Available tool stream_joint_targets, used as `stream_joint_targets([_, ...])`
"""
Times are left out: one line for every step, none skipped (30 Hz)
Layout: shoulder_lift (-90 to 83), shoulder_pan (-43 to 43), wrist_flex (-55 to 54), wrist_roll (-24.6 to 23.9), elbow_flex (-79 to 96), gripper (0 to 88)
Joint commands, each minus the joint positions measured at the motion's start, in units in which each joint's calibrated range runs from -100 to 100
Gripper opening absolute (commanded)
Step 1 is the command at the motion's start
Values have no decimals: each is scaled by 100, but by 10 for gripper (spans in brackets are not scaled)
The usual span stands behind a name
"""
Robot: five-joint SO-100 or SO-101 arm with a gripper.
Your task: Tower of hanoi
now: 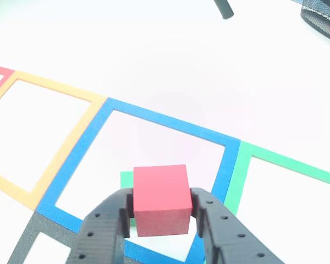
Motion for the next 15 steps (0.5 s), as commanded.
stream_joint_targets([660,-99,-960,72,-43,53])
stream_joint_targets([837,-99,-1122,72,-70,53])
stream_joint_targets([975,-99,-1243,72,-98,53])
stream_joint_targets([1136,-99,-1413,72,-116,53])
stream_joint_targets([1289,-118,-1559,72,-152,53])
stream_joint_targets([1451,-137,-1640,72,-216,53])
stream_joint_targets([1588,-156,-1729,72,-252,53])
stream_joint_targets([1733,-175,-1851,72,-270,53])
stream_joint_targets([1855,-195,-1964,72,-316,53])
stream_joint_targets([1992,-204,-2053,72,-370,54])
stream_joint_targets([2137,-223,-2118,72,-452,55])
stream_joint_targets([2283,-233,-2183,72,-534,55])
stream_joint_targets([2452,-243,-2296,72,-598,55])
stream_joint_targets([2589,-262,-2426,72,-643,55])
stream_joint_targets([2759,-271,-2547,72,-698,55])
